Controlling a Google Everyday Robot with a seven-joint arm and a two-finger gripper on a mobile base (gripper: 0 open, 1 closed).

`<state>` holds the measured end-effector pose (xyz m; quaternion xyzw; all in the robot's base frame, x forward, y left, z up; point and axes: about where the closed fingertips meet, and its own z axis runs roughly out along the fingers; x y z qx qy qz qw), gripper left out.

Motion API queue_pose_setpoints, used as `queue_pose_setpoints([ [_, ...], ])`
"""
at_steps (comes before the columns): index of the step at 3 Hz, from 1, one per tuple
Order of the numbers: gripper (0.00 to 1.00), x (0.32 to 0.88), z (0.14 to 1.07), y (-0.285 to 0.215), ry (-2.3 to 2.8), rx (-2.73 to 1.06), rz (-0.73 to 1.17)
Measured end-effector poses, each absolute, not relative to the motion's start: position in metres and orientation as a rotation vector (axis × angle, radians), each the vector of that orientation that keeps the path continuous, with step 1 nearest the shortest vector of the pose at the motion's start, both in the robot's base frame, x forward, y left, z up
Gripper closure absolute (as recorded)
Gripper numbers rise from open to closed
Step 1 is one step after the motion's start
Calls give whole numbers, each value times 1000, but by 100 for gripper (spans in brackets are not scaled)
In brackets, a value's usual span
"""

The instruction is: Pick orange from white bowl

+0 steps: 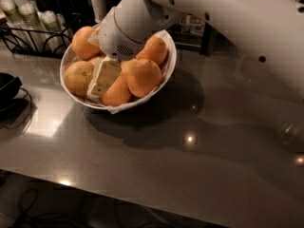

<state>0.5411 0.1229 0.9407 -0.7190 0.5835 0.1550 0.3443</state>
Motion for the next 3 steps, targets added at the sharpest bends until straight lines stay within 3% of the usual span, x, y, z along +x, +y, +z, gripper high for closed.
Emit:
queue_pose_setpoints([
  [3, 17, 542, 921, 140, 1470, -1982, 368],
])
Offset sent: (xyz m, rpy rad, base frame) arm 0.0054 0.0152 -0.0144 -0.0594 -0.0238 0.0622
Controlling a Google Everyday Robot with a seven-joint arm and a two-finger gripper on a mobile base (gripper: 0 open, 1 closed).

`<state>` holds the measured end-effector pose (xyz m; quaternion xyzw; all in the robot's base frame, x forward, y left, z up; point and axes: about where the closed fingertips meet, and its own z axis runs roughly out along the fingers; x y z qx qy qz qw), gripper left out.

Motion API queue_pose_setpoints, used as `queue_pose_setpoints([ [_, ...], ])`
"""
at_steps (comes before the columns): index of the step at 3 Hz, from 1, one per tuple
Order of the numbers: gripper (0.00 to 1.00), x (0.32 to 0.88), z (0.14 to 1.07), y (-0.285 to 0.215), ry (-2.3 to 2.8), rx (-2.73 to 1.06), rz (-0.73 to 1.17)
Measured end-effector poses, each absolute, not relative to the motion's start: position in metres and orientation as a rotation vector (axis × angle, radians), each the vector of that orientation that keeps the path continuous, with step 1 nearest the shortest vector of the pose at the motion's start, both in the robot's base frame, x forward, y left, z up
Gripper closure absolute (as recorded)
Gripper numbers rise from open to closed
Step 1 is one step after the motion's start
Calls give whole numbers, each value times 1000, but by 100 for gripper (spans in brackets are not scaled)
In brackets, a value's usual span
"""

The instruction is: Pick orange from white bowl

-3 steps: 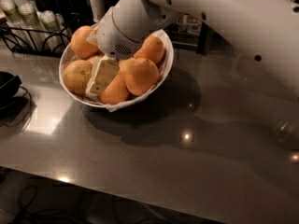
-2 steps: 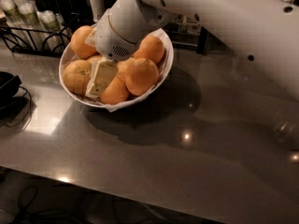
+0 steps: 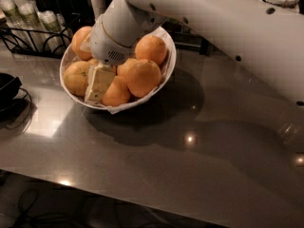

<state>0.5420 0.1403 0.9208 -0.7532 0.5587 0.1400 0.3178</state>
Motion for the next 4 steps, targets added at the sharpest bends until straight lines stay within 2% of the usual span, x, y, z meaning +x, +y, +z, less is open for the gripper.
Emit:
queue_pose_setpoints([
  [4, 18, 553, 893, 156, 1416, -2109, 326],
])
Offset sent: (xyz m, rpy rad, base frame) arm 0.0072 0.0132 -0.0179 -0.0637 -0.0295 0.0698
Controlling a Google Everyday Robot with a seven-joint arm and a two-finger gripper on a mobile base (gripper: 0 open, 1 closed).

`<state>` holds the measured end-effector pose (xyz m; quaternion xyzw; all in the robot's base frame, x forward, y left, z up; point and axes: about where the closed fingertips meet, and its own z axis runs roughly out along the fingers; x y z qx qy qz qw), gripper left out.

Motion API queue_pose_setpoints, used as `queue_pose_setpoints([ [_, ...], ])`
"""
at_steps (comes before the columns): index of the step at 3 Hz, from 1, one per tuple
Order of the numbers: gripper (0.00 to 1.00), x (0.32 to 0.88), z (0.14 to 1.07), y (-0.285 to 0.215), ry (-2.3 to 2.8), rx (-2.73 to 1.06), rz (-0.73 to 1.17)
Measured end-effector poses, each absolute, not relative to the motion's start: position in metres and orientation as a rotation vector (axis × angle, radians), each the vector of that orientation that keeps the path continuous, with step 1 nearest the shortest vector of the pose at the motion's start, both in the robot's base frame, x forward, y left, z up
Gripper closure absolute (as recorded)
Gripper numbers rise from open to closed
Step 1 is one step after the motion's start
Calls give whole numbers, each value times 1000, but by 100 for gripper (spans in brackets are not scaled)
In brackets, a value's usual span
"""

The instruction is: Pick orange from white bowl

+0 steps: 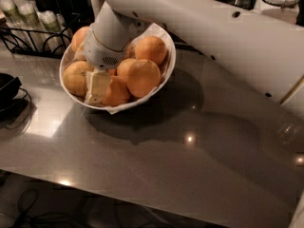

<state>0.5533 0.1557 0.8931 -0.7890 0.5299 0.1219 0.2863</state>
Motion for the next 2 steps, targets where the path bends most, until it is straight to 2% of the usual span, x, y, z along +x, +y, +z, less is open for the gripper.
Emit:
queue_pose_setpoints([
  [2, 61, 556, 886, 149, 1446, -2099, 320],
])
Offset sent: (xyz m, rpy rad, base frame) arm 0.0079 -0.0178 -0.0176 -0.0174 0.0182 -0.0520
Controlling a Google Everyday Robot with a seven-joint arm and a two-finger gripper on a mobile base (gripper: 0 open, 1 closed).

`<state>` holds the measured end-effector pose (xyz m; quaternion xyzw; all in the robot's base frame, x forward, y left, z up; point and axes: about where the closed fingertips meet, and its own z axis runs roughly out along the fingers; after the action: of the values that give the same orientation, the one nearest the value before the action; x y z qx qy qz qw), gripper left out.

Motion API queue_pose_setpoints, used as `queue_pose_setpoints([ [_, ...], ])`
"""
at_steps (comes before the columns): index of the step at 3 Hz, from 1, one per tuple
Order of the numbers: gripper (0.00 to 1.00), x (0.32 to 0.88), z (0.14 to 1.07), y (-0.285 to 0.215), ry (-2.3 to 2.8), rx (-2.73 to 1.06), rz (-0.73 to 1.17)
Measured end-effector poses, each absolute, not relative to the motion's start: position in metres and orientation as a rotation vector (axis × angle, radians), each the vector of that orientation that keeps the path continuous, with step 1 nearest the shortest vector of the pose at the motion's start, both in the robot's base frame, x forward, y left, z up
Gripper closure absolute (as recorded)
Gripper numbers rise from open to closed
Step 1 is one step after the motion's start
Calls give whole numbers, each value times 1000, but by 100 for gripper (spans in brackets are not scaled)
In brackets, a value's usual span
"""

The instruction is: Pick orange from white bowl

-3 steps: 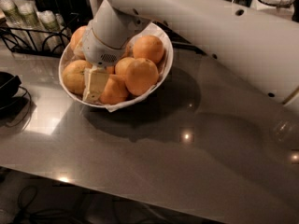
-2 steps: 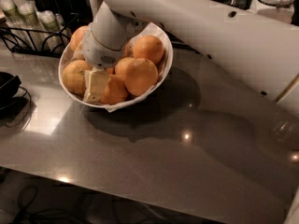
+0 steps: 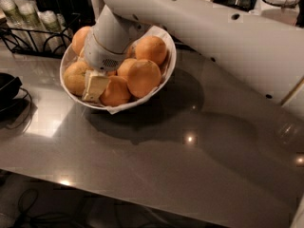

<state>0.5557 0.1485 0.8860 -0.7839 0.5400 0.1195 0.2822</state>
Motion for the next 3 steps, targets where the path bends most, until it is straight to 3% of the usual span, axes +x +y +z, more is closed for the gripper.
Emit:
queue_pose_setpoints([
  [2, 100, 557, 883, 143, 1472, -2085, 314],
  [3, 100, 557, 883, 144, 1472, -2085, 314],
])
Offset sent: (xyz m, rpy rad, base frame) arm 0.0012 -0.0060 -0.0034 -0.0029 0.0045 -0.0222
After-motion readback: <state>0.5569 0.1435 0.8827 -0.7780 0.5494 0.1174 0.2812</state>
